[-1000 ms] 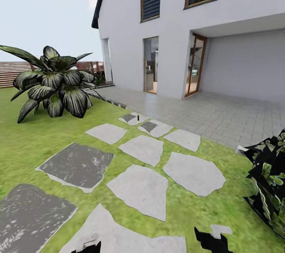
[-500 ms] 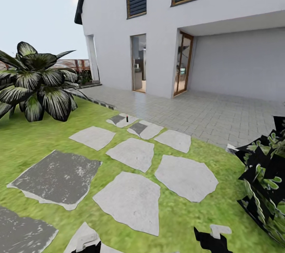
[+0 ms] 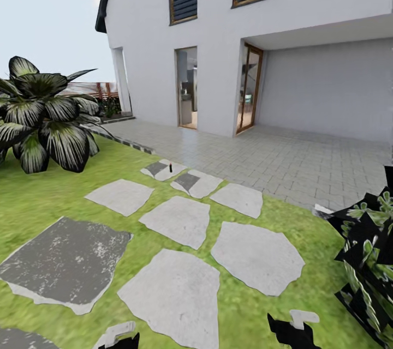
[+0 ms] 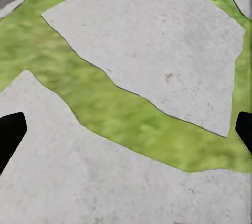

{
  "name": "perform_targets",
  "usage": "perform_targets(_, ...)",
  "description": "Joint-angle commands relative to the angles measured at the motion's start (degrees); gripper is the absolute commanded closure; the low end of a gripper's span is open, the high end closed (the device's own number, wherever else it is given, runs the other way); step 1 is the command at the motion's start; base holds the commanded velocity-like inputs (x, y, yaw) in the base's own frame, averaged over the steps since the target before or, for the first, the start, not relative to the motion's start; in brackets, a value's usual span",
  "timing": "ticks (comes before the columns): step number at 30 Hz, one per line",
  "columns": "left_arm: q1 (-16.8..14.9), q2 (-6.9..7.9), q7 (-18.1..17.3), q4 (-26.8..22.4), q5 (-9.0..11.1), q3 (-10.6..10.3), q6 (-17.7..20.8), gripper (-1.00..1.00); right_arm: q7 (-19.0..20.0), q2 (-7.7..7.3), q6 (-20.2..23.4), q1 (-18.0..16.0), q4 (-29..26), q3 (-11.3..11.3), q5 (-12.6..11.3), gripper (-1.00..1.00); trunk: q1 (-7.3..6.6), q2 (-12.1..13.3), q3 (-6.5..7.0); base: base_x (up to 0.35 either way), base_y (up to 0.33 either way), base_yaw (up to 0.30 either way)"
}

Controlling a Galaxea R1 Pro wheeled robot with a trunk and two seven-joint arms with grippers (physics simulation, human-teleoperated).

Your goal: In the garden, pick up the pesticide atomizer on the floor and spray pesticide onto both trees until each tree trunk is fully covered.

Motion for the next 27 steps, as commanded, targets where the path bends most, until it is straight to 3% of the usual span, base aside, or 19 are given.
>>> perform_targets(1,-0.04,0.01,-0.22,0.04,0.39,0.0,-0.16,-1.0,0.47,0.04,-0.18,-0.05,0.06,-0.29,-0.02,-1.0,0.03,-0.03,-0.06,0.335,0.0,-0.112)
perform_targets(27,-0.04,0.01,-0.22,0.07,0.39,0.0,-0.17,-1.0,0.47,0.06,-0.18,-0.05,0.06,-0.29,-0.02,-1.0,0.03,-0.03,-0.06,0.335,0.0,-0.016)
